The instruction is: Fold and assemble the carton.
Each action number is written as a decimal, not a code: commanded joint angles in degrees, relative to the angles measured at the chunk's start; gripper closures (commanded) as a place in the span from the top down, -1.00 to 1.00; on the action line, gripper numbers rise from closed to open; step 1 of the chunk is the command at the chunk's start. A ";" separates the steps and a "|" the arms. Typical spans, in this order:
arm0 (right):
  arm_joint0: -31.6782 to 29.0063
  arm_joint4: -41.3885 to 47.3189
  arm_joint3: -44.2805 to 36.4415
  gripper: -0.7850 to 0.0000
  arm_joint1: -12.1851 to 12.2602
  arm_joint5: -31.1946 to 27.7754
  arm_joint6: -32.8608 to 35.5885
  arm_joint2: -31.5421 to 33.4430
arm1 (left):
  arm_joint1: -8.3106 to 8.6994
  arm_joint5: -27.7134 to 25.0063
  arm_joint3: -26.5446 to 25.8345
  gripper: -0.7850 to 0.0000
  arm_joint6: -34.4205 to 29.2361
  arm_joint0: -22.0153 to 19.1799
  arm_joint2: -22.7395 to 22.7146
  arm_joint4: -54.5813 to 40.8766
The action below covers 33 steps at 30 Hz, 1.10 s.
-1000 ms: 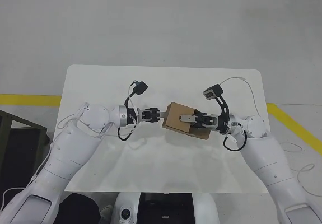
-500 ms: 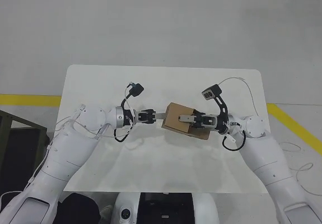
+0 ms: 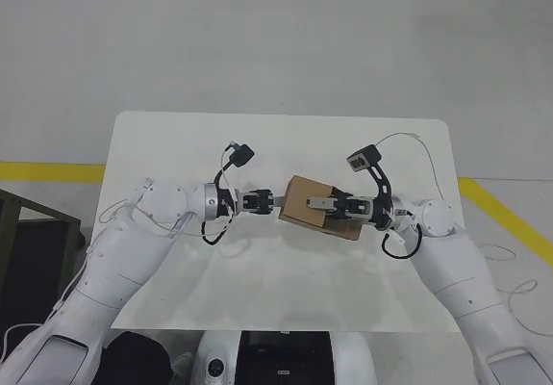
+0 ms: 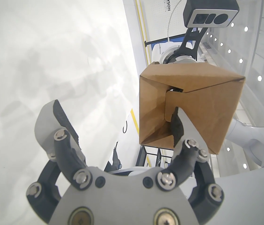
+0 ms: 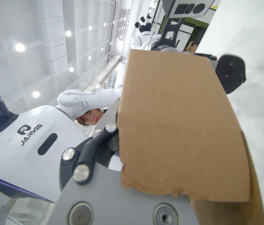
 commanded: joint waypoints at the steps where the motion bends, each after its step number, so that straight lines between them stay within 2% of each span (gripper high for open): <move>1: -0.05 0.00 -0.03 -1.00 0.01 0.02 0.02 0.08 | -0.05 -0.07 0.12 1.00 0.03 -0.15 0.18 -0.14; 24: -0.38 0.00 -0.09 -1.00 -0.02 0.14 0.14 0.46 | -0.40 -1.83 0.07 1.00 0.28 -0.78 1.28 -1.80; 33: -0.36 -0.43 -0.14 -1.00 -0.02 0.66 0.66 0.34 | 0.22 -1.80 1.21 1.00 2.59 0.13 -1.51 0.25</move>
